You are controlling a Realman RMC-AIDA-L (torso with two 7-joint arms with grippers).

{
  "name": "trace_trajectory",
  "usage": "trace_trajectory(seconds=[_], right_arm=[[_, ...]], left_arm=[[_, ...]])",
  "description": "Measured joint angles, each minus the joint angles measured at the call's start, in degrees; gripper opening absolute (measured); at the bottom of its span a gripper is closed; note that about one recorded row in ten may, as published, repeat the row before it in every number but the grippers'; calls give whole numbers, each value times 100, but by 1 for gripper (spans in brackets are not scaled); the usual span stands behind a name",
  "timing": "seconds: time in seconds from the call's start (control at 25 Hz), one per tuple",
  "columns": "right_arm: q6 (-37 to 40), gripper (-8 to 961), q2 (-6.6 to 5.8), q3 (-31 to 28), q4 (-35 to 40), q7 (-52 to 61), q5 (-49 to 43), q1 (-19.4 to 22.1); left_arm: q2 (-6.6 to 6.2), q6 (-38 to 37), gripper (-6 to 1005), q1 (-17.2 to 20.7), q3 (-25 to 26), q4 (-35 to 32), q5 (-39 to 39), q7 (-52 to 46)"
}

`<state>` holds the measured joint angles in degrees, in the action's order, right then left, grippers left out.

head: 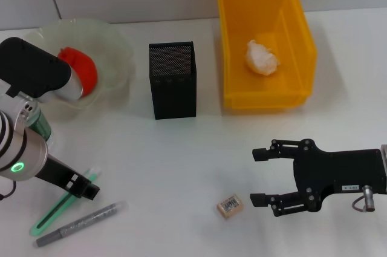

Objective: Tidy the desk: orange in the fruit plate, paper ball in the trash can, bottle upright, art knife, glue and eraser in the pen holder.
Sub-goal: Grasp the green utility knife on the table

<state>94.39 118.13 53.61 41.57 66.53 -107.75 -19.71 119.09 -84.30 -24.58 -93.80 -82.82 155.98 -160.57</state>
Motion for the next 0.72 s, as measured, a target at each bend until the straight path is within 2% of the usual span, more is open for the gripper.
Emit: trace_trajectory(seconds=[0.72], right_arm=[[0, 838, 0, 0, 0, 12, 0, 45]], left_arm=[[-1, -90, 572, -90, -163, -14, 134, -142]])
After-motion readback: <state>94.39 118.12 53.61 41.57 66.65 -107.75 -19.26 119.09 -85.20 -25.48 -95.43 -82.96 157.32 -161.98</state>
